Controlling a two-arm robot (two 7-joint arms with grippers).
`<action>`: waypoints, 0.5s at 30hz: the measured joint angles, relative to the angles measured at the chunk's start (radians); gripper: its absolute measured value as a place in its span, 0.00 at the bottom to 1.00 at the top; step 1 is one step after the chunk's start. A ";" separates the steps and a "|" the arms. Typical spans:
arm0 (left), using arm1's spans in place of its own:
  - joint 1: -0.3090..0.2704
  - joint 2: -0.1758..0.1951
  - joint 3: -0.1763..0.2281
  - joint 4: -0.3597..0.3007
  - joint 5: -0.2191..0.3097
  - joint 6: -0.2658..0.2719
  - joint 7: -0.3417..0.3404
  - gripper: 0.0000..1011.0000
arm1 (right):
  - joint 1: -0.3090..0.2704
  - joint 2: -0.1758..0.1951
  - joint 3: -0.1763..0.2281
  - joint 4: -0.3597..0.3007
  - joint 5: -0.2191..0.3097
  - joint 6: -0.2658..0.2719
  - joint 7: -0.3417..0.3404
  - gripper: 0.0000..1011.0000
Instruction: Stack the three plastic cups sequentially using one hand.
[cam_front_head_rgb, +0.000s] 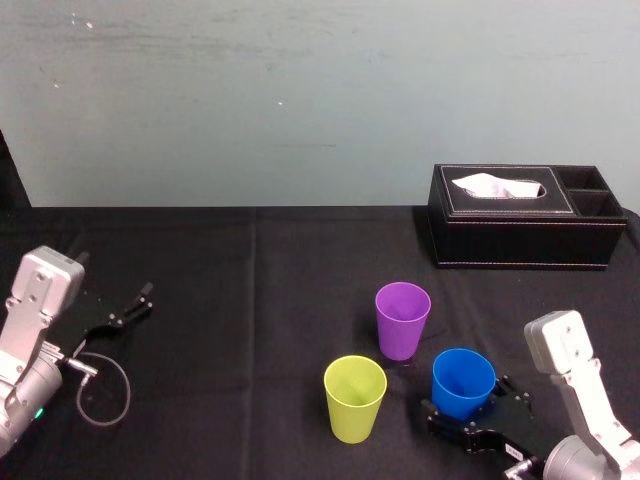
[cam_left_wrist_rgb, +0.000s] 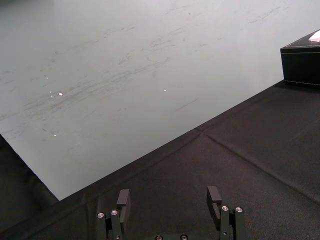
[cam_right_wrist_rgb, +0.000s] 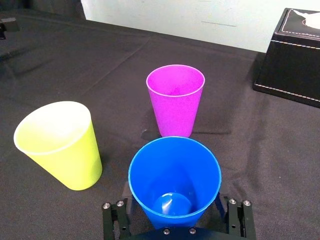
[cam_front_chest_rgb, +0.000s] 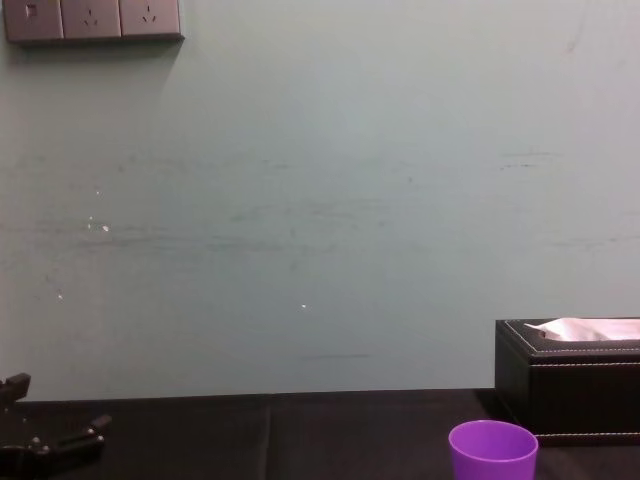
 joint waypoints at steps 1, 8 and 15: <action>0.000 0.000 0.000 0.000 0.000 0.000 0.000 0.99 | 0.000 0.000 0.000 0.000 0.000 0.000 0.000 0.96; 0.000 0.000 0.000 0.000 0.000 0.000 0.000 0.99 | 0.000 0.001 -0.001 -0.001 0.001 -0.001 0.000 0.81; 0.000 0.000 0.000 0.000 0.000 0.000 0.000 0.99 | 0.000 0.001 -0.001 -0.001 0.001 -0.001 0.000 0.70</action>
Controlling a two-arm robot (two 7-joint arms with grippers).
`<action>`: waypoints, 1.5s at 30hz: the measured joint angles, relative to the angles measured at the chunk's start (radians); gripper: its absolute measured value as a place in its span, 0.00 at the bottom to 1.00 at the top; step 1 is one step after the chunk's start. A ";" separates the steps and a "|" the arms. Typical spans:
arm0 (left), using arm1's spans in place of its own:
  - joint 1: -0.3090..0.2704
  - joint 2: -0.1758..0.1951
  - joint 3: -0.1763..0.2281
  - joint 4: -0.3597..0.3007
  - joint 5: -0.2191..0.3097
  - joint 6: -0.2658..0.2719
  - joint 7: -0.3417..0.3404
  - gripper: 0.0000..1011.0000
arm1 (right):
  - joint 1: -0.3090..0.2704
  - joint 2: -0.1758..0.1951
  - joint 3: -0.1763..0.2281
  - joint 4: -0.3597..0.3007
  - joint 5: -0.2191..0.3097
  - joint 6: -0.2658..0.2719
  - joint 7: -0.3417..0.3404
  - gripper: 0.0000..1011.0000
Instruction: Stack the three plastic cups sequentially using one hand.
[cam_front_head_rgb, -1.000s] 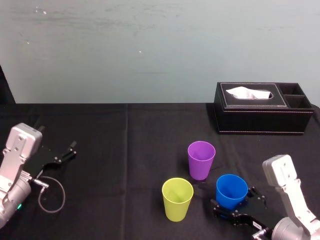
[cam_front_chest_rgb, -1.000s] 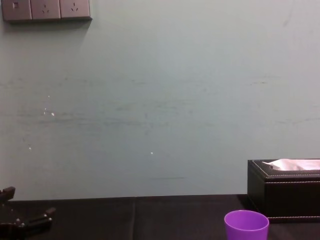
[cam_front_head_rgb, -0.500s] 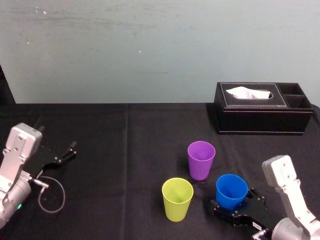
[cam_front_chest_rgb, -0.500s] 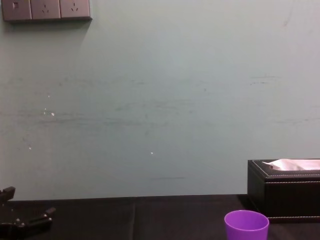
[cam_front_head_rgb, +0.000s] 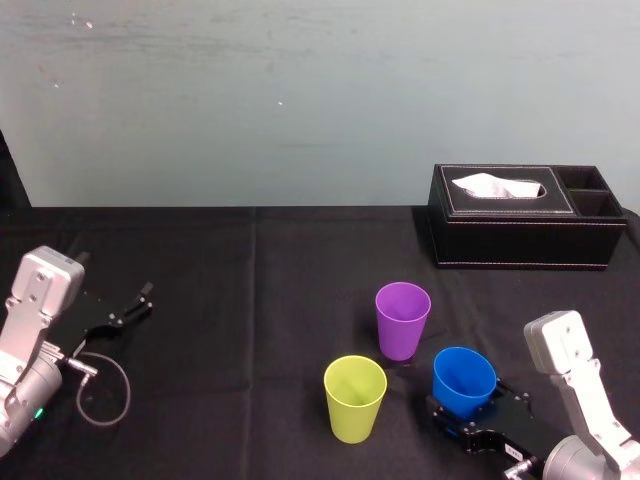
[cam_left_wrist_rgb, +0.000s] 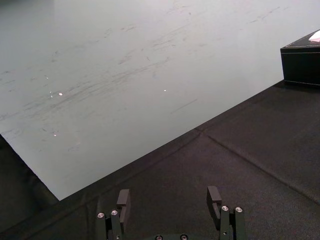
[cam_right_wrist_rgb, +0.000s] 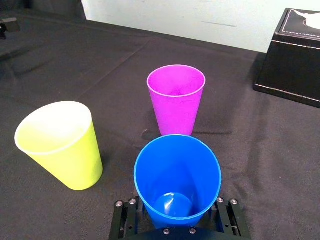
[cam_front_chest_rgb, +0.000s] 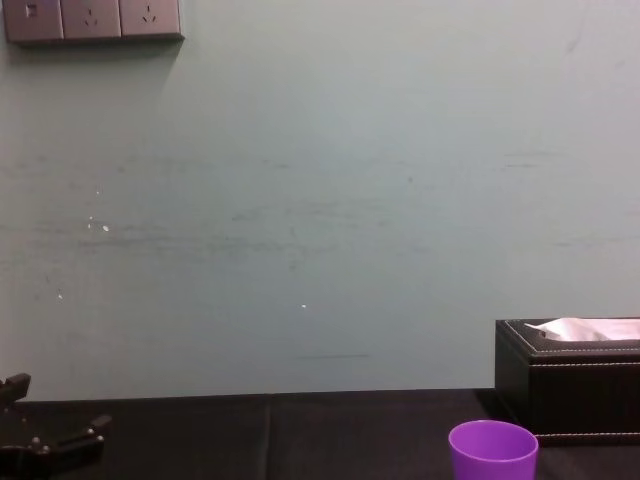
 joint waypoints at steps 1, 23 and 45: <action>0.000 0.000 0.000 0.000 0.000 0.000 0.000 0.99 | 0.000 0.000 0.000 0.000 0.000 0.000 0.000 0.70; 0.000 0.000 0.000 0.000 0.000 0.000 0.000 0.99 | 0.098 0.012 0.017 -0.075 -0.015 0.116 0.040 0.70; 0.000 0.000 0.000 0.000 0.000 0.000 0.000 0.99 | 0.322 -0.013 -0.025 0.030 0.041 0.187 0.072 0.70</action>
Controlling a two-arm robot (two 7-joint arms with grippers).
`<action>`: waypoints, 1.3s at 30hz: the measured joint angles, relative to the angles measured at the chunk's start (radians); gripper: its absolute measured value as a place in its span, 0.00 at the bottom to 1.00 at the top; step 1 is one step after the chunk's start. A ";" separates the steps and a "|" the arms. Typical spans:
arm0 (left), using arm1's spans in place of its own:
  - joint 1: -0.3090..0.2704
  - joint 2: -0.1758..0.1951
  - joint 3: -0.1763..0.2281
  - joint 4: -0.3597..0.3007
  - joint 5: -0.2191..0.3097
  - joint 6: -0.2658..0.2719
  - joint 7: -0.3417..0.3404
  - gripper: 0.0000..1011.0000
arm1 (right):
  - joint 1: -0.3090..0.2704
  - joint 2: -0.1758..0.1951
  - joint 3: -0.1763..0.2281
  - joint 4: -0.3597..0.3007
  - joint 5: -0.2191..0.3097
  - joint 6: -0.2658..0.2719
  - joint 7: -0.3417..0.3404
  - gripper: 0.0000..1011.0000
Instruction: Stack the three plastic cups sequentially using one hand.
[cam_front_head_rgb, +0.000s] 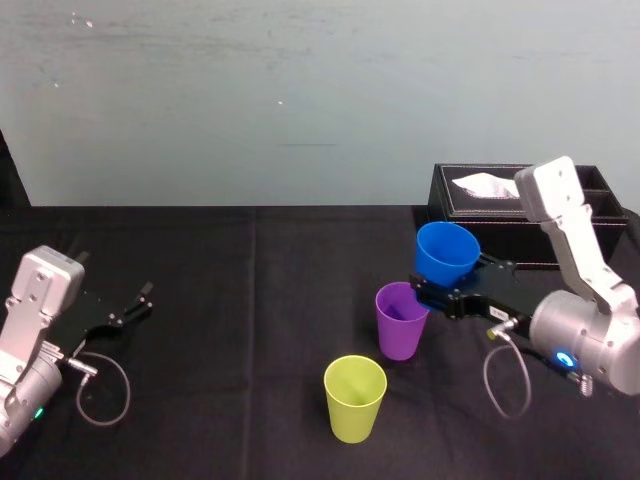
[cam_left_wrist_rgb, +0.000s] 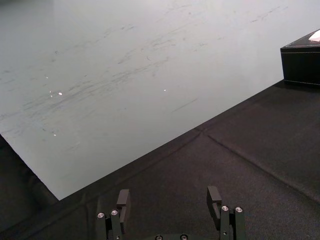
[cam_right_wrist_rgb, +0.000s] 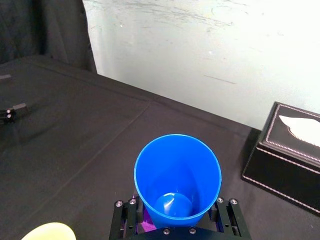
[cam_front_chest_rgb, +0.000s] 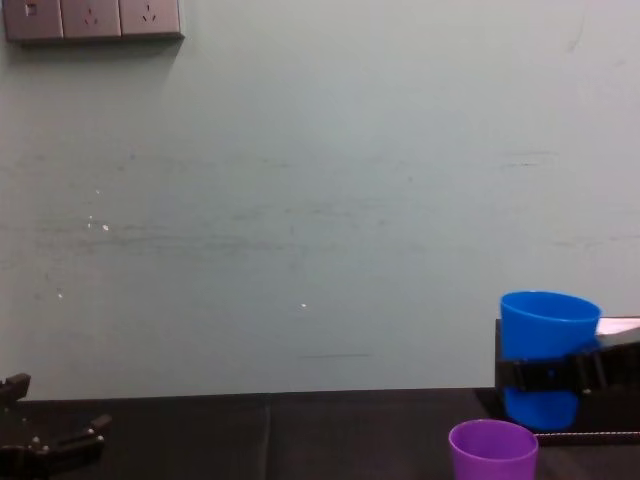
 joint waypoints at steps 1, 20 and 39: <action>0.000 0.000 0.000 0.000 0.000 0.000 0.000 0.99 | 0.016 -0.005 -0.009 0.015 0.000 0.000 0.000 0.70; 0.000 0.000 0.000 0.000 0.000 0.000 0.000 0.99 | 0.130 -0.053 -0.090 0.180 -0.010 -0.027 0.001 0.70; 0.000 0.000 0.000 0.000 0.000 0.000 0.000 0.99 | 0.165 -0.064 -0.122 0.252 -0.015 -0.048 0.019 0.70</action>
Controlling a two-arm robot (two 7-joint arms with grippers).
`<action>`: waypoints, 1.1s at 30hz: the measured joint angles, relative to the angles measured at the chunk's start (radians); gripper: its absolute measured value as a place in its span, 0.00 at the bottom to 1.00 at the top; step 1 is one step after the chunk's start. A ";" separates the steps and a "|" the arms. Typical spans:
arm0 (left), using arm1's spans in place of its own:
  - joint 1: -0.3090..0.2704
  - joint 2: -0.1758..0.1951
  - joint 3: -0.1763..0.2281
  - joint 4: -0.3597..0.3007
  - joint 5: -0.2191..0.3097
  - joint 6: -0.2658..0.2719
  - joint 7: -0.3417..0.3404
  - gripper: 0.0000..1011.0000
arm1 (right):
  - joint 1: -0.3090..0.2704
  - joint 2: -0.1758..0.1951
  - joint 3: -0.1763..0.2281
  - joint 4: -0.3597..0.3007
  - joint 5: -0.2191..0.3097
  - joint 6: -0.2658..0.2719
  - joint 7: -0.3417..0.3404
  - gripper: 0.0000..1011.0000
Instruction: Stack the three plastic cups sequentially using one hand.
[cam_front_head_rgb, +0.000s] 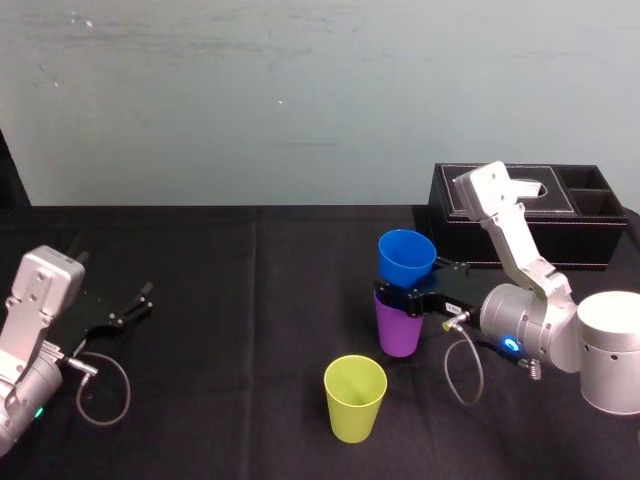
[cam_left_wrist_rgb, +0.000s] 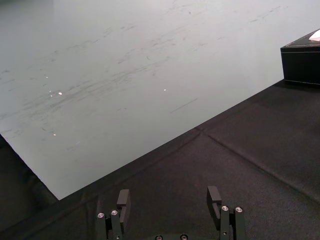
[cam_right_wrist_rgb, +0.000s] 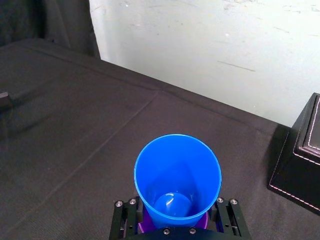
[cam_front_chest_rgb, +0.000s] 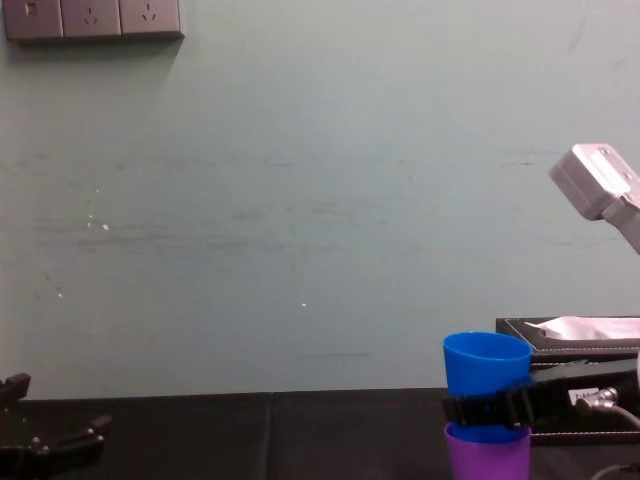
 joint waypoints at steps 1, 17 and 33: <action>0.000 0.000 0.000 0.000 0.000 0.000 0.000 0.99 | 0.000 0.000 -0.001 0.000 0.000 0.000 0.000 0.70; 0.000 0.000 0.000 0.000 0.000 0.000 0.000 0.99 | -0.041 0.021 0.000 -0.050 0.001 0.029 -0.004 0.70; 0.000 0.000 0.000 0.000 0.000 0.000 0.000 0.99 | -0.035 0.019 0.000 -0.045 0.001 0.029 -0.006 0.89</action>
